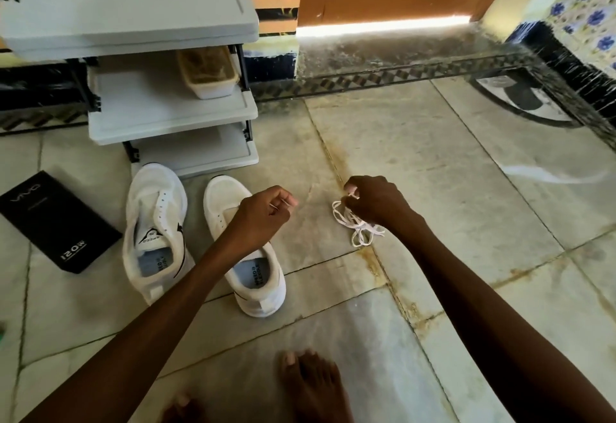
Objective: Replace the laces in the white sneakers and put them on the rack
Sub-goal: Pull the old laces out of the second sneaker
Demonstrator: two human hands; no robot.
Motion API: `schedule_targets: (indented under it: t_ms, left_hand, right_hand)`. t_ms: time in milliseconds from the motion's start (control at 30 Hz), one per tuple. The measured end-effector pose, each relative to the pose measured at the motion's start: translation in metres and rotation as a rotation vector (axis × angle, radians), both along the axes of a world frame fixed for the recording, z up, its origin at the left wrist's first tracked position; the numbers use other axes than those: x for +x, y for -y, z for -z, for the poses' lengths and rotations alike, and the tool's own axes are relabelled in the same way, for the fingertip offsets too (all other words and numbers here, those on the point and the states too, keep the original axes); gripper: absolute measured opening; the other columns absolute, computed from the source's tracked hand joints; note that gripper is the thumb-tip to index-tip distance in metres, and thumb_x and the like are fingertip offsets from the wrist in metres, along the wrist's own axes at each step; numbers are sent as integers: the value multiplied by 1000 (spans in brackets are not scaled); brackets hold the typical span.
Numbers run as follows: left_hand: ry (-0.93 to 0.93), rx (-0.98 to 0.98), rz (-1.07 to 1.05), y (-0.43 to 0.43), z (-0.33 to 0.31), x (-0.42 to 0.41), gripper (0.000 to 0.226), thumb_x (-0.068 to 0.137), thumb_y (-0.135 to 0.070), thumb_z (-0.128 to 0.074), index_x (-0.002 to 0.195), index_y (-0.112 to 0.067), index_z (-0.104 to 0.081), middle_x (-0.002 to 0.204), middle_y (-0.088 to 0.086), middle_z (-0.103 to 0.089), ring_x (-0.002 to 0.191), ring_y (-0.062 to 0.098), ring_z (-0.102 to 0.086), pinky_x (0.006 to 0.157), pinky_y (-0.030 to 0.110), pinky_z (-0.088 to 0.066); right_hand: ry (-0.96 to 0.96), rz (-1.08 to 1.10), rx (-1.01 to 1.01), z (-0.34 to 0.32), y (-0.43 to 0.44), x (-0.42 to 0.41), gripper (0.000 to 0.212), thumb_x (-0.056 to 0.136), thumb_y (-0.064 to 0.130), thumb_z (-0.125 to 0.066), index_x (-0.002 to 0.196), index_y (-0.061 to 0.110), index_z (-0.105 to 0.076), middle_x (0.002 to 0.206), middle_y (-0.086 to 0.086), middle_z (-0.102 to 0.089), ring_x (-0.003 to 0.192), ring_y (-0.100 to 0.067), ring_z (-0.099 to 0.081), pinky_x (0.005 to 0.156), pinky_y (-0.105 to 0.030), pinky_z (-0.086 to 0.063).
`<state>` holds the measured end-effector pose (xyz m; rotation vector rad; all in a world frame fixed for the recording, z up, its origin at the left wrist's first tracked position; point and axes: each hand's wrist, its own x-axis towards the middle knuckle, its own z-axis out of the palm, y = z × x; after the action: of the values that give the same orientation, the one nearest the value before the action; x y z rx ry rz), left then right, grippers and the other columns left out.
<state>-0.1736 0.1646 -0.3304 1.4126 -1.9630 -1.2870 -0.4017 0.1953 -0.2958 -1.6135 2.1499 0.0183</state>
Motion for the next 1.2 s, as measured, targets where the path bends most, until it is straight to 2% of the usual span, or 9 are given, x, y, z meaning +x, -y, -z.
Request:
schedule_targets:
  t_ms: [67, 133, 233, 300, 367, 533, 700, 1033, 1200]
  left_hand:
    - [2, -26, -77, 0, -3, 10, 15, 91, -12, -60, 93, -25, -67, 84, -12, -67, 72, -7, -58, 68, 7, -41]
    - [-12, -85, -143, -1, -9, 22, 19, 90, -7, -58, 93, -23, -67, 89, -12, -66, 79, -3, -59, 75, 11, -42]
    - [138, -348, -212, -5, -15, 57, 16, 88, -7, -57, 92, -20, -66, 97, -6, -63, 94, 11, -55, 84, 16, -38]
    - [281, -501, -226, -5, -17, 76, 14, 86, -11, -60, 94, -19, -67, 103, 0, -63, 102, 19, -53, 89, 24, -35]
    - [428, -548, -255, -10, -16, 100, 15, 85, -16, -63, 99, -19, -68, 111, 3, -62, 109, 25, -51, 93, 34, -37]
    - [561, -334, -437, -22, 1, 137, 37, 81, -23, -67, 117, -23, -62, 135, 3, -47, 125, 30, -40, 101, 44, -36]
    - [211, -12, -606, -28, 10, 143, 49, 85, -34, -70, 129, -22, -52, 139, 5, -39, 121, 23, -50, 93, 26, -39]
    - [170, -21, -614, -29, 16, 112, 48, 85, -34, -68, 128, -21, -50, 143, 5, -36, 123, 31, -49, 102, 40, -44]
    - [161, -5, -619, -29, 19, 110, 47, 85, -34, -67, 128, -21, -51, 143, 6, -35, 123, 32, -48, 102, 40, -43]
  right_hand:
    - [199, -50, -100, -8, -2, 24, 29, 94, 38, -60, 117, 21, -65, 113, -2, -68, 104, -20, -64, 85, -28, -48]
    - [373, -160, -99, -13, -10, 54, 38, 92, 41, -63, 125, 22, -61, 122, -1, -64, 111, -17, -60, 86, -22, -43]
    - [453, -487, 86, -8, -29, 105, 86, 80, 53, -72, 151, 35, -25, 160, -3, -19, 144, -23, -24, 112, -34, -30]
    - [387, -648, 170, 1, -46, 121, 113, 70, 61, -76, 153, 41, 0, 162, 5, 14, 149, -22, 0, 119, -43, -20]
    - [273, -725, 115, 14, -59, 136, 124, 69, 58, -79, 153, 38, 10, 160, 6, 25, 149, -25, 8, 118, -45, -22]
    - [276, -609, -76, 29, -56, 147, 116, 67, 46, -81, 154, 39, -4, 162, 5, 8, 147, -29, -10, 103, -50, -44]
    - [268, -560, -122, 30, -41, 155, 113, 66, 48, -80, 153, 41, -8, 163, 5, 0, 145, -28, -17, 94, -50, -50]
    - [245, -519, -155, 31, -14, 160, 113, 67, 48, -80, 153, 40, -8, 163, 6, 0, 145, -29, -17, 93, -50, -49]
    - [249, -489, -184, 33, -11, 160, 113, 66, 45, -80, 153, 40, -9, 162, 4, -1, 144, -30, -21, 88, -47, -50]
